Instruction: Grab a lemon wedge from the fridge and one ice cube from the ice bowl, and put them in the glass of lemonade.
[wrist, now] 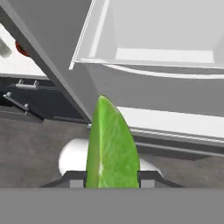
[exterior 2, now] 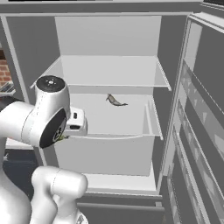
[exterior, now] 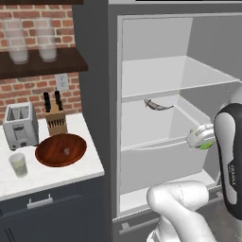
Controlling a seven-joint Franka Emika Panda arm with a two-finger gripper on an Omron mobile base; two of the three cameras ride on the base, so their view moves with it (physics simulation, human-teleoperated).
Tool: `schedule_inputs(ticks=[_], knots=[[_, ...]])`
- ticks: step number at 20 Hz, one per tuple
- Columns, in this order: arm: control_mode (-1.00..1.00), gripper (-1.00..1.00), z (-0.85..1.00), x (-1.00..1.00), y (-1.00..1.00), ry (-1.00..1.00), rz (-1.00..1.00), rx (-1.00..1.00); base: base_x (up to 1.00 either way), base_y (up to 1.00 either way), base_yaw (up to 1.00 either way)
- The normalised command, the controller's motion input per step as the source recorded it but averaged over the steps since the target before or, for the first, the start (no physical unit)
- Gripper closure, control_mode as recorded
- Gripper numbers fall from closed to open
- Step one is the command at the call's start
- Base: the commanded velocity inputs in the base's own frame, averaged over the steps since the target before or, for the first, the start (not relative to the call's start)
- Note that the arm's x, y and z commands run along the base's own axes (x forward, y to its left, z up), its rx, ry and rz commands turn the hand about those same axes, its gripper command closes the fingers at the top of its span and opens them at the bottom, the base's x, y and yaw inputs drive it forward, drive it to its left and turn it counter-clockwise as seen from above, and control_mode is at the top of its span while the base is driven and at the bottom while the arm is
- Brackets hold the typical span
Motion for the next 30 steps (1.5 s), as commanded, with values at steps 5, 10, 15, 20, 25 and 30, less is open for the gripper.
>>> schedule_inputs(ticks=[5, 10, 15, 20, 25, 30], knots=[[-1.00, 1.00, -0.69, -0.34, 0.00, 0.08, 0.00, 0.00, 0.00, 0.00, 0.00], [-1.00, 1.00, -0.14, -0.16, 0.00, 0.06, 0.00, 0.00, 0.00, 0.00, 0.00], [-1.00, 1.00, 0.00, 0.00, 0.00, 0.00, 0.00, 0.00, 0.00, 0.00, 0.00], [1.00, 1.00, 0.00, -0.40, 0.04, -0.02, 0.00, 0.00, -0.20, 0.08, 0.00], [1.00, 1.00, 0.00, 0.00, 0.00, 0.00, 0.00, 0.00, -0.98, 0.96, 0.00], [1.00, 1.00, 0.00, 0.00, 0.00, 0.00, 0.00, 0.00, -0.51, 1.00, 0.00]])
